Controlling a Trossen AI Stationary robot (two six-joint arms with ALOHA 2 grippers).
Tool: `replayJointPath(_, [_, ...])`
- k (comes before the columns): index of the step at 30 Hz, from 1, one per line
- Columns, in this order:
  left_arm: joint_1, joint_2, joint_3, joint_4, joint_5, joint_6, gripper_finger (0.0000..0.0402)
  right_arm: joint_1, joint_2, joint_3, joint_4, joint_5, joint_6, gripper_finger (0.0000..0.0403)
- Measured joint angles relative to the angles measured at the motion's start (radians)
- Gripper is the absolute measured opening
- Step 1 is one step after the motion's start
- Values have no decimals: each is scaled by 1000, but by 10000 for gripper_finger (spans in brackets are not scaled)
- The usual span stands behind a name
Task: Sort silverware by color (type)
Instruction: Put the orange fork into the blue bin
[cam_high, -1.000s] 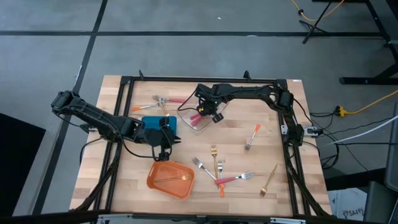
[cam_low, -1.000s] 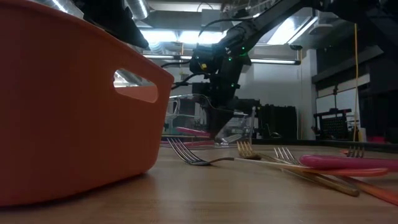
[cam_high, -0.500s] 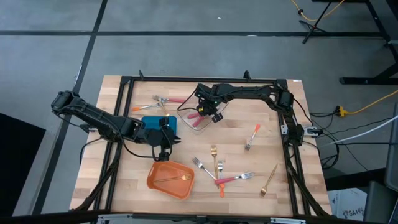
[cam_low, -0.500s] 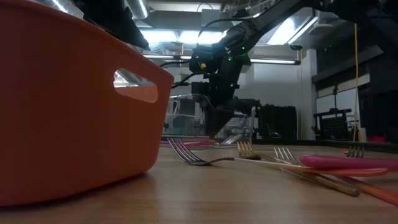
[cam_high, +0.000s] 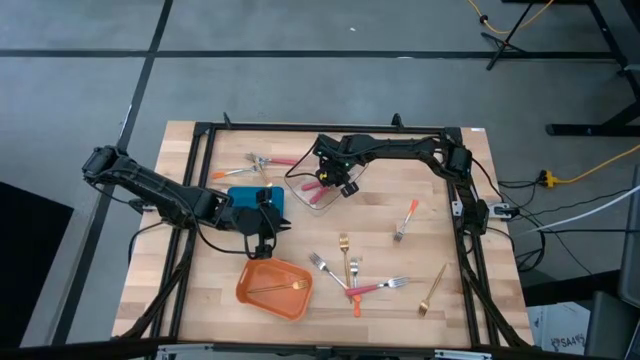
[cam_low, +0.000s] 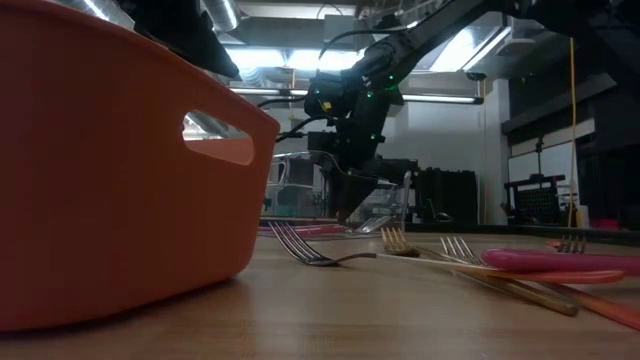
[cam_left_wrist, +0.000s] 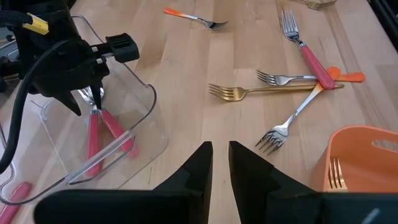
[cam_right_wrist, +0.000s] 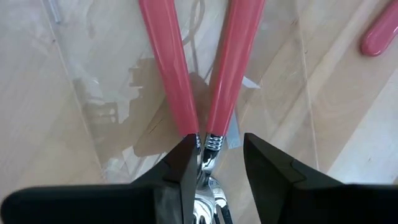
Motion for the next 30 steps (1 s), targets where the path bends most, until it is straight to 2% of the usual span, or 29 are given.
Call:
replayJointPath(16, [0, 0, 0, 0, 0, -2, 47, 5, 0, 0, -5, 0, 0, 120])
replayJointPath(19, [0, 0, 0, 0, 0, -2, 47, 17, -1, 6, -17, 30, 0, 120])
replayJointPath(23, [0, 0, 0, 0, 0, -2, 47, 44, -2, 63, -94, 92, -2, 120])
replayJointPath(30, [0, 0, 0, 0, -2, -2, 47, 92, -2, 253, -358, 152, 13, 120])
